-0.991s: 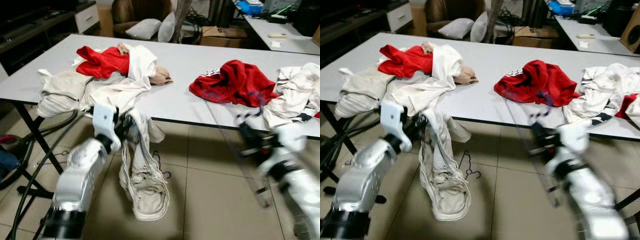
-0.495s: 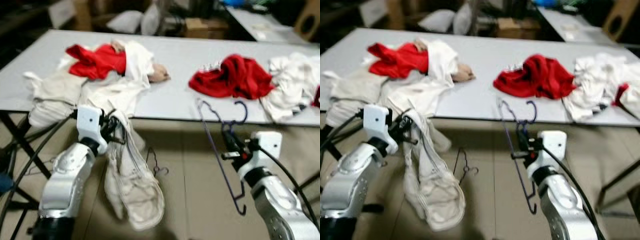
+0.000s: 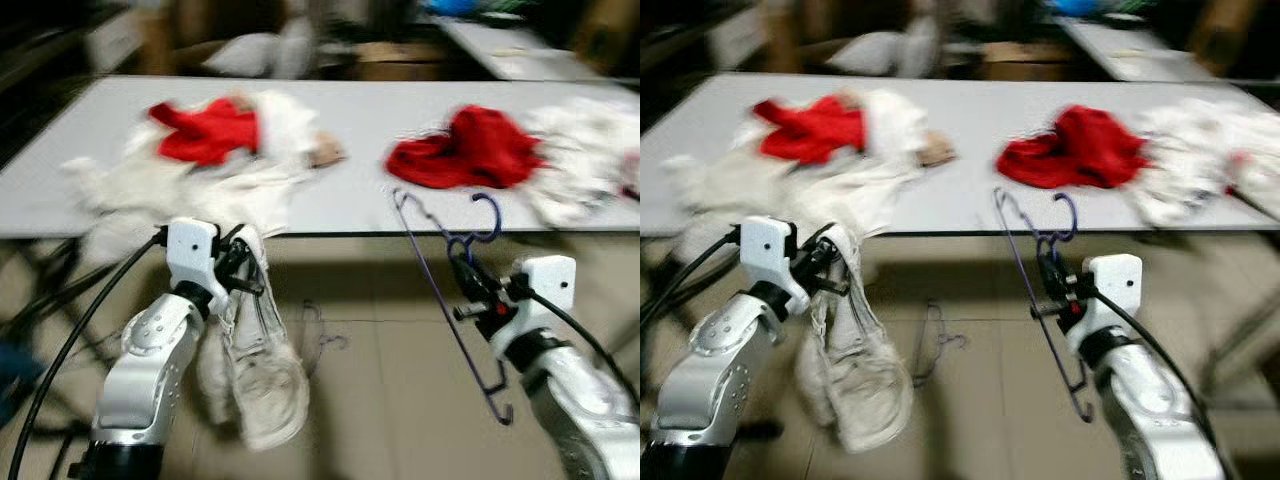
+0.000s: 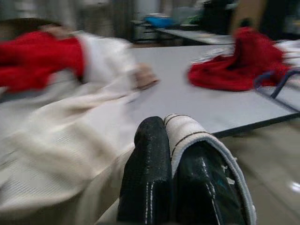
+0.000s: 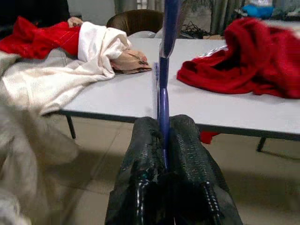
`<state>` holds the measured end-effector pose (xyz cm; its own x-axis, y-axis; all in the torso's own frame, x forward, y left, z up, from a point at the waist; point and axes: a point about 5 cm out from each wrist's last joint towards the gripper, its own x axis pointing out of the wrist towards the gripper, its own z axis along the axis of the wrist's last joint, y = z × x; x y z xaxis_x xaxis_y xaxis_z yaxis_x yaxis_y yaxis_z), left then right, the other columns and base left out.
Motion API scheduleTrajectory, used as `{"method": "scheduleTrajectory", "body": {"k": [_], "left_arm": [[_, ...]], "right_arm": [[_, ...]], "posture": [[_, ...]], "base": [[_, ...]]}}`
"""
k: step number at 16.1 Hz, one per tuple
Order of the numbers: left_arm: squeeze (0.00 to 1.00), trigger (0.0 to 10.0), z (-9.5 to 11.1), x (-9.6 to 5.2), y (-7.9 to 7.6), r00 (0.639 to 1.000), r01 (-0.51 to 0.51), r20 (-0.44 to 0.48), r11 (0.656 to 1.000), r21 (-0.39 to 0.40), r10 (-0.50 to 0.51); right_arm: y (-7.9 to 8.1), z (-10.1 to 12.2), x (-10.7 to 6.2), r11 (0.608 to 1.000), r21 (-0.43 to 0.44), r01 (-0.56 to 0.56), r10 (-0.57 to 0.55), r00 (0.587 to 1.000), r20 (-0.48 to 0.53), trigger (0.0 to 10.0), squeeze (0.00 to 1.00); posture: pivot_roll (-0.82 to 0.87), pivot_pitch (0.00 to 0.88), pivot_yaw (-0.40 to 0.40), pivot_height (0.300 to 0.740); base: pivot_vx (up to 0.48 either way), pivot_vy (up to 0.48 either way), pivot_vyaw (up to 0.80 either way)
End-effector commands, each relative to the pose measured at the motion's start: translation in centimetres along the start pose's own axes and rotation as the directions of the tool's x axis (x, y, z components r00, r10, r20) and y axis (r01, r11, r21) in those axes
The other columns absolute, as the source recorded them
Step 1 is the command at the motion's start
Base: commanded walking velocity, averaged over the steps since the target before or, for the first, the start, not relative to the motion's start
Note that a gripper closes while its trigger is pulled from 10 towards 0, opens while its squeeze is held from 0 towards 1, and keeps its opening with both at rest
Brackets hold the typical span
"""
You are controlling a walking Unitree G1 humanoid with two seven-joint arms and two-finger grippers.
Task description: Hang hanger
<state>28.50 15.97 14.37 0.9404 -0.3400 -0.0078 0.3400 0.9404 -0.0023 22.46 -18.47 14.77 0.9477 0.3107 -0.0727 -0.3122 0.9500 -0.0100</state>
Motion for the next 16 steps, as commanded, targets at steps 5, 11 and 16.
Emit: {"method": "scheduleTrajectory", "body": {"k": [5, 11, 16], "left_arm": [[0.0, 10.0, 5.9, 3.7, 0.1, 0.981, 0.049, 0.181, 0.996, 0.079, -0.063], [0.0, 10.0, 12.4, 6.8, 2.3, 0.948, 0.034, 0.307, 0.985, 0.172, -0.086], [0.0, 10.0, 19.2, 9.0, 3.5, 0.901, -0.005, 0.418, 0.959, 0.282, -0.119]], "right_arm": [[-1.2, 3.6, -4.2, 0.869, -0.113, -0.481, 0.475, 0.876, -0.08, 10.0, 0.0], [-1.9, 6.3, -5.7, 0.682, -0.126, -0.72, 0.694, 0.692, -0.199, 10.0, 0.0], [-0.9, 5.9, -3.1, 0.649, -0.158, -0.744, 0.721, 0.668, -0.184, 10.0, 0.0]], "posture": [[-0.1, 0.0, -0.012, 0.74], [-0.1, 0.0, -0.004, 0.74], [-0.05, 0.0, -0.07, 0.74]], "base": [[0.385, 0.0, 0.0], [0.423, 0.0, 0.0], [0.445, 0.0, 0.0]]}}
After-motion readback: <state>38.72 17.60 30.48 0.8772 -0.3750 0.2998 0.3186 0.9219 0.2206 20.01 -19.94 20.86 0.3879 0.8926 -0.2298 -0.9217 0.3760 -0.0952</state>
